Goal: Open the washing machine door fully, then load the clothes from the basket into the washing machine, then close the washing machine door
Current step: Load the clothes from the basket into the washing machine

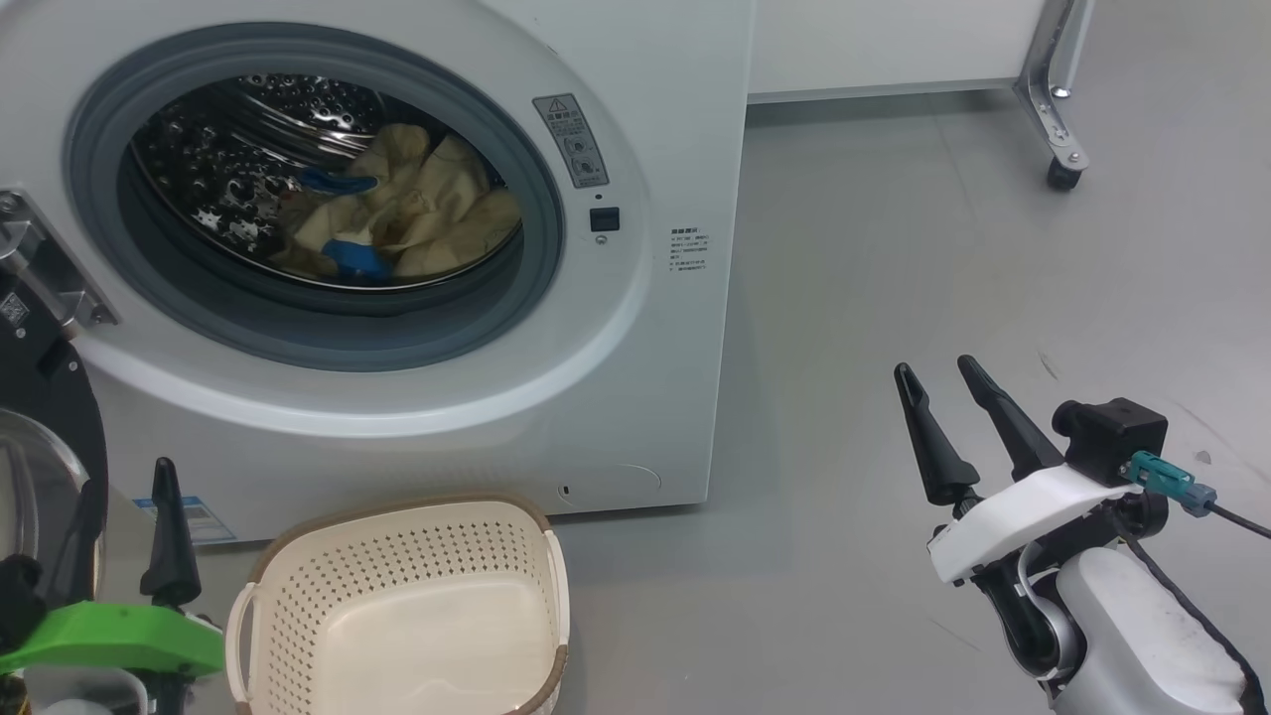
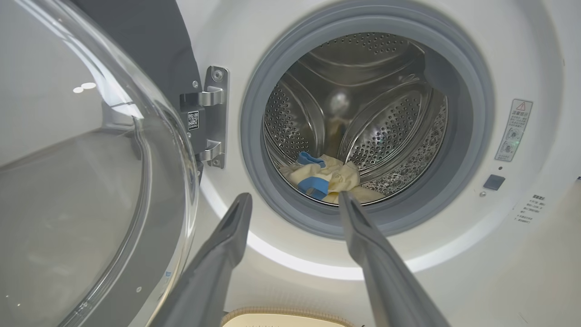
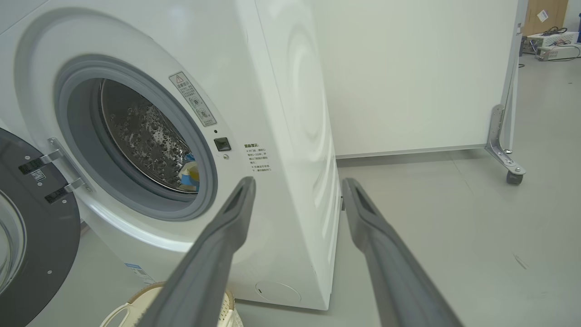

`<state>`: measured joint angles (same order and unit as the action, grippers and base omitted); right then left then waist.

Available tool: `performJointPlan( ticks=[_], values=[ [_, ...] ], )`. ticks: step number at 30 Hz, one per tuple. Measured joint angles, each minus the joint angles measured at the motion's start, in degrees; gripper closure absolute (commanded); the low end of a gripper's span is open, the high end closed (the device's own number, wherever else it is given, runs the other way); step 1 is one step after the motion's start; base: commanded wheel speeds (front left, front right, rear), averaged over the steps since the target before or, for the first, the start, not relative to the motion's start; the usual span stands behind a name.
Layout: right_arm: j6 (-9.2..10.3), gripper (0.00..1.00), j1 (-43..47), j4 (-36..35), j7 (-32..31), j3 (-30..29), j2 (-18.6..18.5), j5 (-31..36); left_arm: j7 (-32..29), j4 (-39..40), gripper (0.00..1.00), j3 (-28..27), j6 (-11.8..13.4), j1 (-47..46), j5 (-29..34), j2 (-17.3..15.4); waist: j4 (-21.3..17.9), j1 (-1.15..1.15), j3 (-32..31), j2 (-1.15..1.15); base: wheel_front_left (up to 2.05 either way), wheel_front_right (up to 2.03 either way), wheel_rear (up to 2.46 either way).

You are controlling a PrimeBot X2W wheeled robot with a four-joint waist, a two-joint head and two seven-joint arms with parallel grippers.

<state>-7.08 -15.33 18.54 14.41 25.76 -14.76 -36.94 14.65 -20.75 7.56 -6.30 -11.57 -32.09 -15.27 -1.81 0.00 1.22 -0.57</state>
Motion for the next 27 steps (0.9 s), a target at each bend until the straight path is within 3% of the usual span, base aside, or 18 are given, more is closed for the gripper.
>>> performJointPlan(
  ticks=[10,27],
  values=[
    [0.00,0.00,1.0,-0.5,0.0,0.0,-0.9,-0.6,0.0,5.6,0.00,-1.9,0.5,4.5,0.0,1.2,1.8,0.00,-0.3,0.00,0.00,0.00,0.00],
    [0.00,0.00,1.0,-0.9,0.0,0.6,-1.1,-1.0,0.0,9.9,0.00,-2.7,0.5,8.8,2.9,1.4,1.7,0.00,0.3,0.00,0.00,0.00,0.00]
  ],
)
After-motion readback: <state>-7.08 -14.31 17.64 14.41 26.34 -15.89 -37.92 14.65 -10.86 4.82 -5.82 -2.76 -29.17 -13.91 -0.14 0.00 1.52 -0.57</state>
